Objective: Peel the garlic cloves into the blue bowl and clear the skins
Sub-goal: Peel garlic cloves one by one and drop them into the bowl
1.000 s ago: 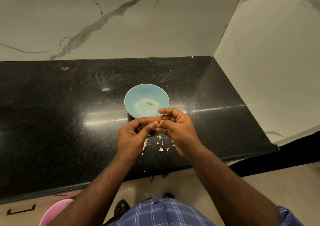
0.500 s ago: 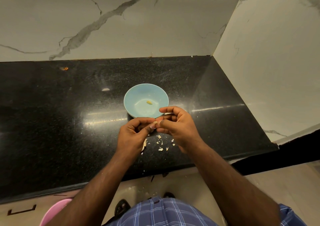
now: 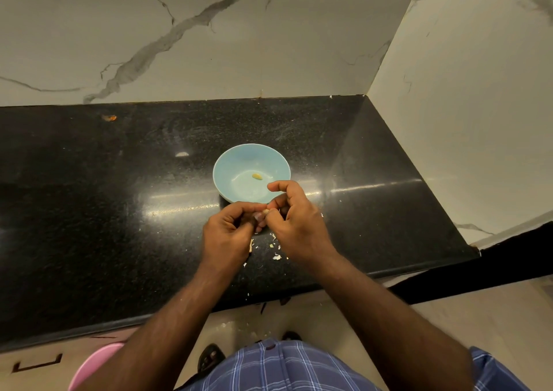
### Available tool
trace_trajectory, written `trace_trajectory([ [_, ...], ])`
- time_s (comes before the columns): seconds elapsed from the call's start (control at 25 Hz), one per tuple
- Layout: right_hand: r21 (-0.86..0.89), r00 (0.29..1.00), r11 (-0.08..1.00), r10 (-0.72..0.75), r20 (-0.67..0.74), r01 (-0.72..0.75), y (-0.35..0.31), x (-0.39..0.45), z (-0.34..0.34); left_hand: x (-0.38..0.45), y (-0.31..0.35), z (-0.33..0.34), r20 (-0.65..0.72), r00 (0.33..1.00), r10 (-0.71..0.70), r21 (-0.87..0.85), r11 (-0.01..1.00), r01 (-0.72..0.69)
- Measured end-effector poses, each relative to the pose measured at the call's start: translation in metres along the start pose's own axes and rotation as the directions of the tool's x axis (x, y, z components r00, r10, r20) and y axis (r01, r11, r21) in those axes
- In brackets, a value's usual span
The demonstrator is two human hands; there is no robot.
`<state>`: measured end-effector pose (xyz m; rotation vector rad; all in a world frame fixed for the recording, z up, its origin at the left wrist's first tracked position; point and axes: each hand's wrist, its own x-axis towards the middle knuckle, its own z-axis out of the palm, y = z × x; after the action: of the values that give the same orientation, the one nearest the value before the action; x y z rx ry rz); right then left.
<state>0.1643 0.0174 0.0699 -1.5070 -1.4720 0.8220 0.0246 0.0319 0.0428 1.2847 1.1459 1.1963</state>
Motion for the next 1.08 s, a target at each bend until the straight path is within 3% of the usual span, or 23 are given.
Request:
trace_trajectory([
  [0.28,-0.056,0.999,0.998,-0.037,-0.020,0.036,0.002,0.002,0.004,0.001,0.004,0.002,0.044,0.999,0.021,-0.006,1.000,-0.020],
  [0.52,0.306,0.982,0.934,0.168,0.087,-0.187,0.004,0.008,-0.013,0.005,0.011,-0.001,0.075,0.995,-0.070,-0.074,0.994,0.075],
  [0.72,0.448,0.962,0.852,0.257,0.093,-0.271,0.008,0.009,-0.014,0.002,0.012,0.000,0.137,0.983,-0.120,-0.124,0.983,0.138],
  [1.08,0.351,0.965,0.899,0.243,0.099,-0.263,0.014,0.013,-0.011,0.006,0.003,-0.003,0.113,0.978,-0.175,-0.176,0.965,0.193],
])
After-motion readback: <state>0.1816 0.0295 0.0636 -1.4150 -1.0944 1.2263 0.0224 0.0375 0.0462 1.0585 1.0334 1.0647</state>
